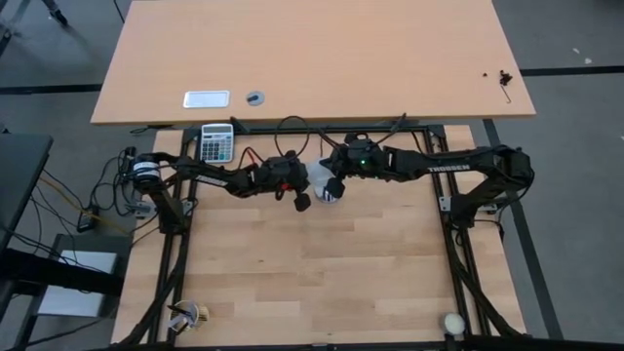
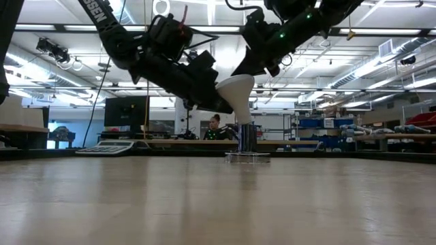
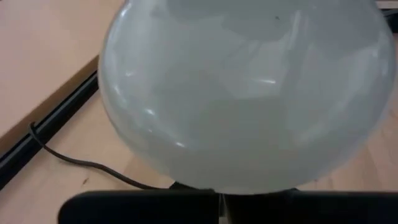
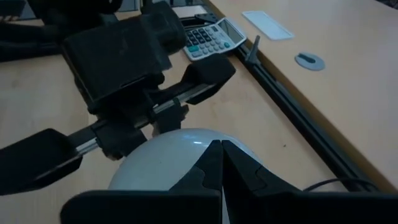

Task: Screw lightbulb
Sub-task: Insert the lightbulb into the lamp

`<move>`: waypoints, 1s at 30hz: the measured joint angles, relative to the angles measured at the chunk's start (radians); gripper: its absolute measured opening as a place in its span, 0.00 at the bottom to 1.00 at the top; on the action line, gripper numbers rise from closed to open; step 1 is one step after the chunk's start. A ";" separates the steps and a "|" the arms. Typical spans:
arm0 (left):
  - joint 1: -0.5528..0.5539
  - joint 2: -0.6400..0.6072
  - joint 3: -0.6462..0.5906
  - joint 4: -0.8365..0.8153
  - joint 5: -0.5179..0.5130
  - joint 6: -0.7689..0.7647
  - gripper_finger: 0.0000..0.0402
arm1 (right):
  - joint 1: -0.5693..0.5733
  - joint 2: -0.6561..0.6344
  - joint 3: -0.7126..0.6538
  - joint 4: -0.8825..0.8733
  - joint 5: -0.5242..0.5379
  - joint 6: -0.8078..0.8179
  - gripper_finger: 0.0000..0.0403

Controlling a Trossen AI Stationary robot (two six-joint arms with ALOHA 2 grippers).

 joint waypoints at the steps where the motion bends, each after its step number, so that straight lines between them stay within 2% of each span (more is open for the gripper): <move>1: 0.000 0.000 0.002 -0.001 0.000 0.001 0.02 | 0.000 -0.006 0.000 -0.009 0.001 -0.001 0.02; 12: 0.000 0.000 0.060 -0.041 0.019 0.023 0.02 | 0.000 -0.089 -0.006 -0.139 0.048 -0.006 0.02; 30: 0.000 -0.013 0.067 -0.050 0.026 0.032 0.02 | 0.060 -0.086 -0.043 -0.133 0.145 0.025 0.02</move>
